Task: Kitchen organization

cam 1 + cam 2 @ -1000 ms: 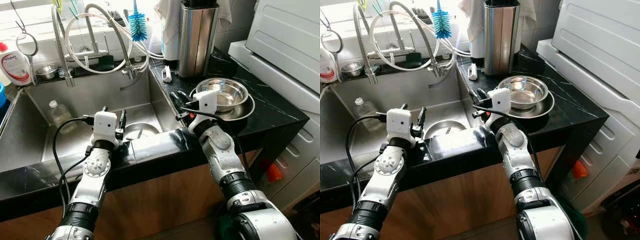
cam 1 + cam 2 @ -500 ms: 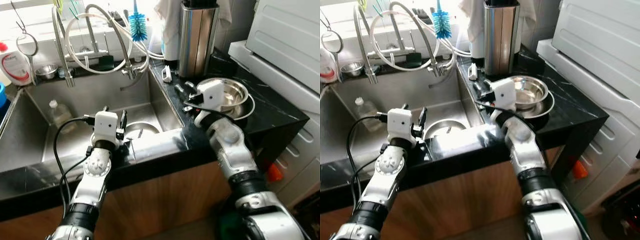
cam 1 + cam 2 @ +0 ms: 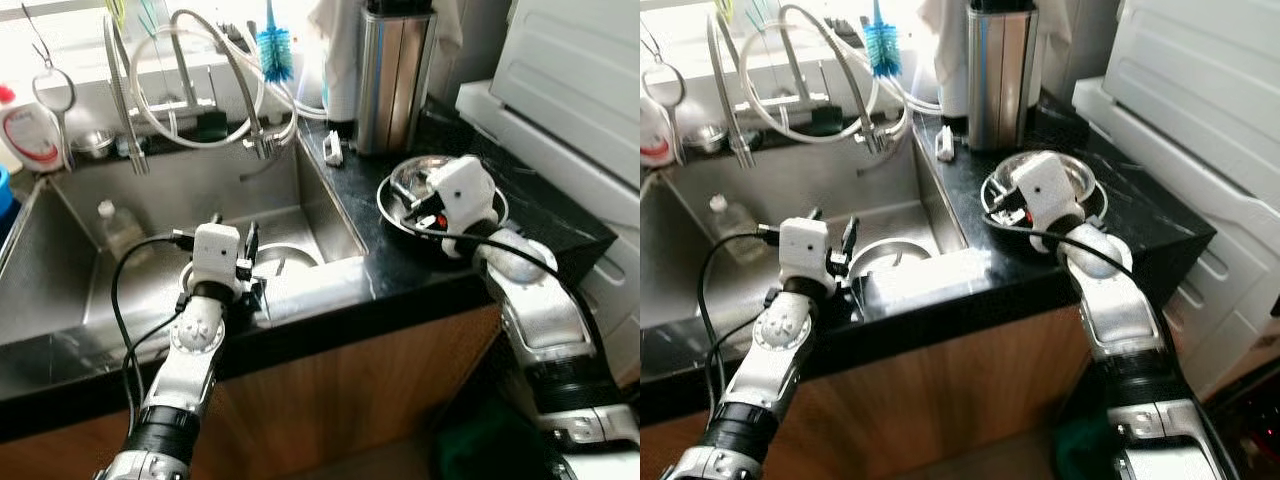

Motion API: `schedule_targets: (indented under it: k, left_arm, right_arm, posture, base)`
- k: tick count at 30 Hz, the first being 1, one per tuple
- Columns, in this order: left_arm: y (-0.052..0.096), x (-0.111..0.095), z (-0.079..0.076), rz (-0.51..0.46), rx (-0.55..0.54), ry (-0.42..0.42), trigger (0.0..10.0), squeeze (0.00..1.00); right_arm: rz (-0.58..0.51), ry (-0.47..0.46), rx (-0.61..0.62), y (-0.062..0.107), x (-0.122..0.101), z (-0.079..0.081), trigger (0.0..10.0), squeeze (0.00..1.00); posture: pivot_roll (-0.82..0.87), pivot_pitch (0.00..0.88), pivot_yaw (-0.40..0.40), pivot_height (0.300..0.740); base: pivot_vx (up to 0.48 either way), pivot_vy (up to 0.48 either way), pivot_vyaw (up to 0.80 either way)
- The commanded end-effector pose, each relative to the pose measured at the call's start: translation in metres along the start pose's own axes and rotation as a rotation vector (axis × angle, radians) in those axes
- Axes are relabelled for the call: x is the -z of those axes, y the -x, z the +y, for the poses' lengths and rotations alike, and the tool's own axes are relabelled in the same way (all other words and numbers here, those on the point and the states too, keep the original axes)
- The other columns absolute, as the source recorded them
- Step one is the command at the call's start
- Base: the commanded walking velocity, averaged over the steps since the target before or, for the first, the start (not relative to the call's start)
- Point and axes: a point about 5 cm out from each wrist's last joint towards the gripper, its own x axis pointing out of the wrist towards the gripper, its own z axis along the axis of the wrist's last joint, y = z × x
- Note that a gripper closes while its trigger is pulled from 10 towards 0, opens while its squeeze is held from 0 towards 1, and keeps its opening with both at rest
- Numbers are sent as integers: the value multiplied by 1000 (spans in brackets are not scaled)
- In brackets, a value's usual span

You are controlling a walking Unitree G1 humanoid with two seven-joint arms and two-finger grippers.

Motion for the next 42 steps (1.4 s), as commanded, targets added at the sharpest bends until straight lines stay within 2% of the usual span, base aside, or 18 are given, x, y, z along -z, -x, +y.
schedule_targets:
  k: [1,10,23,42]
  left_arm:
    - [2,3,2,16,3,-12,10000,0]
    - [2,3,2,16,3,-12,10000,0]
    - [2,3,2,20,11,-14,10000,0]
    - [-1,1,1,16,19,-15,10000,0]
  right_arm:
    - [13,22,-21,3,-4,2,10000,0]
    - [99,38,11,8,3,-6,10000,0]
    - [195,81,-11,8,19,-17,10000,0]
    - [231,150,-42,-2,24,-27,10000,0]
  posture:
    - [-148,0,51,740]
    - [-147,0,51,740]
    - [-147,0,56,740]
    - [-143,0,62,740]
  base:
    - [0,0,0]
    - [0,0,0]
    - [0,0,0]
    - [0,0,0]
